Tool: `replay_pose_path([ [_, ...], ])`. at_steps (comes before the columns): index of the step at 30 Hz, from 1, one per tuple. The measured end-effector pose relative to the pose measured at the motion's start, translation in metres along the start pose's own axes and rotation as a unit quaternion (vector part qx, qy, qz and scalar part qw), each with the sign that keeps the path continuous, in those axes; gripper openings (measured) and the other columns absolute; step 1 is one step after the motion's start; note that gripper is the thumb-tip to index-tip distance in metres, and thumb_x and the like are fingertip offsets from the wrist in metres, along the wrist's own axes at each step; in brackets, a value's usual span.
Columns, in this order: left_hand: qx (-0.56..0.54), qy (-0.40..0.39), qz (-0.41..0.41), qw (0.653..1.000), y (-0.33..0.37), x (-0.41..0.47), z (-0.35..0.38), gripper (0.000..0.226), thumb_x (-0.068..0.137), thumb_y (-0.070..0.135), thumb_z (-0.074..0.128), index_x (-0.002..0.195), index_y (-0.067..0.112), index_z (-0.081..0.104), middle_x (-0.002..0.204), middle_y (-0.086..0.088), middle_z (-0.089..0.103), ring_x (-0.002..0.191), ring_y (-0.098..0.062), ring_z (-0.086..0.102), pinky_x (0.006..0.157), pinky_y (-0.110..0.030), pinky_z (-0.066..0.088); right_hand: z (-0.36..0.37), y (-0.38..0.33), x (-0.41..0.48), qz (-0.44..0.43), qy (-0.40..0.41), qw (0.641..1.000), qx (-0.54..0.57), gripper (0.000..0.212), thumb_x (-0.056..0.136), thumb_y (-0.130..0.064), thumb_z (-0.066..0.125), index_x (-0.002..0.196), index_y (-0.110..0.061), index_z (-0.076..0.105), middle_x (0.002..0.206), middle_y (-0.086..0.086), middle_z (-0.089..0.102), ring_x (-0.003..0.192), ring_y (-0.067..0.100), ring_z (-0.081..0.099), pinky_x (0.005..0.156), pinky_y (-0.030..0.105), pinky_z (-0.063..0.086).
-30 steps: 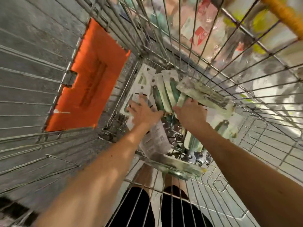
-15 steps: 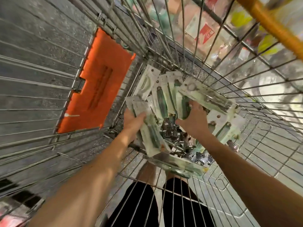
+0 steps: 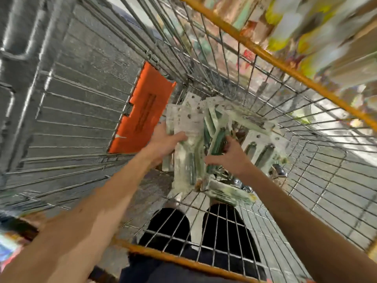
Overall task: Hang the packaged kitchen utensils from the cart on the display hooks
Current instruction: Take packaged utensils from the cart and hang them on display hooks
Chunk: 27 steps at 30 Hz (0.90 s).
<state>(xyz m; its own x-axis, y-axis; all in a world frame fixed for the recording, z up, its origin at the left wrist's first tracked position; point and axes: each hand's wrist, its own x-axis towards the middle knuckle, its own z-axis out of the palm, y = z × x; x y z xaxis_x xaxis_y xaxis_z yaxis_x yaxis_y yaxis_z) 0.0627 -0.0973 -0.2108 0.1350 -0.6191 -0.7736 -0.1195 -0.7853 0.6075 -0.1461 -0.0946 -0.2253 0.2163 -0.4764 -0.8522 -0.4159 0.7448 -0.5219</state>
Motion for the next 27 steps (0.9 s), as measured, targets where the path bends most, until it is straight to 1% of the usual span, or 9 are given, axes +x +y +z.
replay_pose_path([
  [4, 0.008, -0.043, 0.084, 0.996, 0.03, -0.045, -0.01, 0.043, 0.078, -0.004, 0.077, 0.103, 0.027, 0.059, 0.095, 0.014, 0.07, 0.081, 0.004, 0.068, 0.068, -0.014, 0.053, 0.012, -0.026, -0.047, -0.049, 0.005, 0.996, 0.073, 0.076, 0.062, -0.008, 0.091, 0.125, -0.012, 0.049, 0.11, 0.007, 0.069, 0.101, 0.021, 0.069, 0.091, 0.038, 0.057],
  [7, -0.017, -0.067, 0.124, 0.99, 0.048, -0.079, -0.018, 0.046, 0.074, -0.007, 0.079, 0.101, 0.024, 0.061, 0.089, 0.014, 0.072, 0.08, 0.001, 0.069, 0.067, -0.015, 0.054, 0.024, -0.045, -0.087, -0.11, 0.042, 0.984, 0.131, 0.046, 0.07, 0.01, 0.08, 0.1, -0.015, 0.056, 0.089, -0.002, 0.069, 0.077, 0.005, 0.069, 0.073, 0.019, 0.057],
  [9, -0.014, -0.088, 0.162, 0.983, 0.062, -0.104, -0.026, 0.046, 0.07, 0.0, 0.085, 0.108, 0.018, 0.066, 0.096, 0.005, 0.076, 0.091, -0.007, 0.072, 0.077, -0.027, 0.059, 0.031, -0.052, -0.114, -0.135, 0.064, 0.977, 0.151, 0.04, 0.073, 0.01, 0.077, 0.094, -0.02, 0.06, 0.087, -0.006, 0.071, 0.074, 0.003, 0.069, 0.063, 0.014, 0.055],
  [11, -0.015, -0.104, 0.199, 0.974, 0.077, -0.132, -0.035, 0.061, 0.062, 0.01, 0.092, 0.118, 0.012, 0.067, 0.109, -0.004, 0.075, 0.105, -0.022, 0.071, 0.09, -0.045, 0.058, 0.034, -0.058, -0.144, -0.154, 0.068, 0.971, 0.173, 0.032, 0.076, 0.009, 0.074, 0.098, -0.014, 0.066, 0.088, -0.003, 0.075, 0.083, 0.014, 0.072, 0.068, 0.022, 0.058],
  [13, -0.03, -0.122, 0.227, 0.966, 0.092, -0.161, -0.042, 0.067, 0.055, 0.013, 0.094, 0.116, 0.011, 0.067, 0.11, -0.007, 0.075, 0.107, -0.029, 0.07, 0.091, -0.049, 0.057, 0.035, -0.06, -0.175, -0.185, 0.071, 0.962, 0.188, 0.03, 0.077, 0.005, 0.074, 0.104, -0.005, 0.069, 0.097, 0.007, 0.077, 0.092, 0.027, 0.072, 0.078, 0.036, 0.059],
  [16, -0.029, -0.161, 0.281, 0.946, 0.115, -0.208, -0.042, 0.045, 0.063, 0.012, 0.086, 0.106, 0.013, 0.07, 0.102, -0.003, 0.077, 0.097, -0.023, 0.073, 0.082, -0.04, 0.06, 0.037, -0.063, -0.226, -0.244, 0.098, 0.938, 0.228, 0.036, 0.074, 0.001, 0.077, 0.109, -0.002, 0.069, 0.11, 0.02, 0.072, 0.103, 0.039, 0.069, 0.09, 0.049, 0.055],
  [20, -0.025, -0.182, 0.353, 0.917, 0.149, -0.269, -0.025, 0.03, 0.072, 0.012, 0.084, 0.099, 0.019, 0.071, 0.095, 0.001, 0.078, 0.09, -0.019, 0.075, 0.078, -0.038, 0.061, 0.038, -0.068, -0.294, -0.292, 0.176, 0.891, 0.3, 0.041, 0.074, 0.004, 0.073, 0.114, 0.004, 0.064, 0.107, 0.019, 0.073, 0.097, 0.034, 0.071, 0.084, 0.045, 0.058],
  [22, -0.026, -0.203, 0.389, 0.898, 0.165, -0.298, -0.011, 0.025, 0.078, 0.008, 0.081, 0.097, 0.02, 0.071, 0.092, 0.005, 0.078, 0.087, -0.014, 0.075, 0.073, -0.03, 0.061, 0.031, -0.07, -0.328, -0.32, 0.218, 0.869, 0.307, 0.043, 0.072, 0.004, 0.074, 0.114, 0.005, 0.062, 0.104, 0.019, 0.073, 0.091, 0.033, 0.071, 0.082, 0.049, 0.058],
  [27, 0.02, -0.258, 0.452, 0.854, 0.193, -0.366, 0.032, 0.037, 0.07, 0.021, 0.086, 0.099, 0.028, 0.064, 0.089, 0.016, 0.076, 0.084, -0.004, 0.073, 0.073, -0.023, 0.06, 0.003, -0.064, -0.411, -0.398, 0.296, 0.824, 0.274, 0.045, 0.073, -0.003, 0.076, 0.116, 0.003, 0.061, 0.105, 0.017, 0.074, 0.093, 0.033, 0.072, 0.077, 0.043, 0.06],
])
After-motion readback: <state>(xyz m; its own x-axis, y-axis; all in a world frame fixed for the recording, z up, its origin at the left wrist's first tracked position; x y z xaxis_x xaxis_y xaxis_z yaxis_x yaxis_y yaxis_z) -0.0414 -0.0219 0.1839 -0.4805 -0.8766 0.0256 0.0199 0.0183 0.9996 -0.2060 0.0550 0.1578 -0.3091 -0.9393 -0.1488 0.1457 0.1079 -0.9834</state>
